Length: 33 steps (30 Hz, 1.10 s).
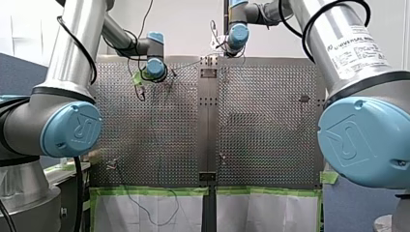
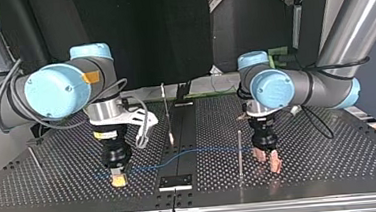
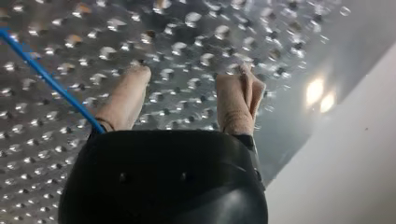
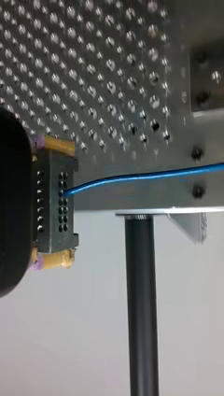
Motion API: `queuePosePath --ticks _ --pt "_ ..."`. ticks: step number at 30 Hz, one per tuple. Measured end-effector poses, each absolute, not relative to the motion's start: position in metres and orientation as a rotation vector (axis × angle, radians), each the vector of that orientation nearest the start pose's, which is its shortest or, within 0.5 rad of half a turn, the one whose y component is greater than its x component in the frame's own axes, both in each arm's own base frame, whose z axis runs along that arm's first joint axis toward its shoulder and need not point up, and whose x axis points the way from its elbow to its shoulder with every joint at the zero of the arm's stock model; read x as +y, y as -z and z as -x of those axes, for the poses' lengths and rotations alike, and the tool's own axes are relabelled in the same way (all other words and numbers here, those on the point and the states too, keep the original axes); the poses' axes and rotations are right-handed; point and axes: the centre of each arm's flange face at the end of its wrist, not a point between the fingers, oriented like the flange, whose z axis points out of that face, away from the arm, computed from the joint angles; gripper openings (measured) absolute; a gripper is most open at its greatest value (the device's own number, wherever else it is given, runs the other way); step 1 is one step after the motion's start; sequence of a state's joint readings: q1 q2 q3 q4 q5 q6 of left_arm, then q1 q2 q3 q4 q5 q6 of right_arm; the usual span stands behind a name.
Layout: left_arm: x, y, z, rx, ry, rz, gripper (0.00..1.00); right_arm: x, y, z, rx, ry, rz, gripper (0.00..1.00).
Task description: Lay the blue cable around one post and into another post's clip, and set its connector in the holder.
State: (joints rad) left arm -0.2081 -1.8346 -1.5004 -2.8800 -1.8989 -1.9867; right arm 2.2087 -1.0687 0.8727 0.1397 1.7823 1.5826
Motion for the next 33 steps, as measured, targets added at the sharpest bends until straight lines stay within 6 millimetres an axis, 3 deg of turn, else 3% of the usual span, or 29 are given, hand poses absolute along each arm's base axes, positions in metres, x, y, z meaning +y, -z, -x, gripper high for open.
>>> queuePosePath --ticks 19,27,33 --pt "-0.229 -0.396 -0.562 1.428 0.369 0.456 1.0 -0.486 -0.444 -0.52 -0.997 -1.568 -1.471 0.02" --pt "-0.23 -0.396 -0.562 1.421 0.394 0.479 1.0 -0.499 -0.396 -0.518 -1.045 -1.533 -1.476 0.02" --pt "-0.227 -0.396 -0.562 1.419 0.383 0.49 1.0 -0.517 -0.342 -0.508 -1.101 -1.451 -1.471 0.02"
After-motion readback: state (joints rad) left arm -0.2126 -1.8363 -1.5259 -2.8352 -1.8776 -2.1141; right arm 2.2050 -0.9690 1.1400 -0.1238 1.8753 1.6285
